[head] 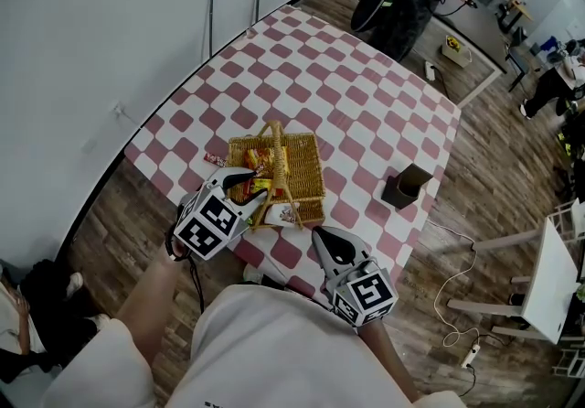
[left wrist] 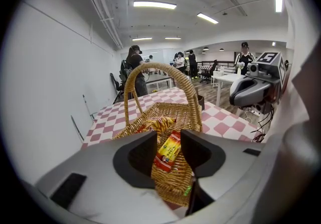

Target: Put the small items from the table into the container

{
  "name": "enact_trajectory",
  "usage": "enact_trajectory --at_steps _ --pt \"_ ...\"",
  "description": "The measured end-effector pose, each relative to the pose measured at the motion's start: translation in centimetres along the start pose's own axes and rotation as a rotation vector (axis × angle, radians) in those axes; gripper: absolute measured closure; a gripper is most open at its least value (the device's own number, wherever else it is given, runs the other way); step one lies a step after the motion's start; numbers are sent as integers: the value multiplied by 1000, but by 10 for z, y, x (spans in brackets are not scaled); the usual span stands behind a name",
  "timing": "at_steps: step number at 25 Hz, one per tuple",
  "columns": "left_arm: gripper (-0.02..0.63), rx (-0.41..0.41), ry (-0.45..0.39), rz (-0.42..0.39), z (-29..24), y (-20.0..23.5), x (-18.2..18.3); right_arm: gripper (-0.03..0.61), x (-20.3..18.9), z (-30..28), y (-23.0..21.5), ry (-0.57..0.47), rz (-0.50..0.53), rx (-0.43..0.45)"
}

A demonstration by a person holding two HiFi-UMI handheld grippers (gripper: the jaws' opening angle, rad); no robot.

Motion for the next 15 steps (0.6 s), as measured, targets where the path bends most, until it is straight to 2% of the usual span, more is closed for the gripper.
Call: enact_trajectory --at_steps 7,10,15 --pt "449 3 -8 13 2 2 0 565 2 -1 1 4 5 3" --pt "451 6 -23 43 4 4 1 565 2 -1 1 6 7 7" --pt "505 25 -48 94 12 10 0 565 3 -4 3 5 12 23"
Point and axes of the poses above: the fingertips, and each gripper's own axes: z backward along the fingers, y to its left, x out of its top, the point moved 4 cm from there along z, backward along the fingers, and after that the axes turned 12 degrees about x, right-handed, at the moved point
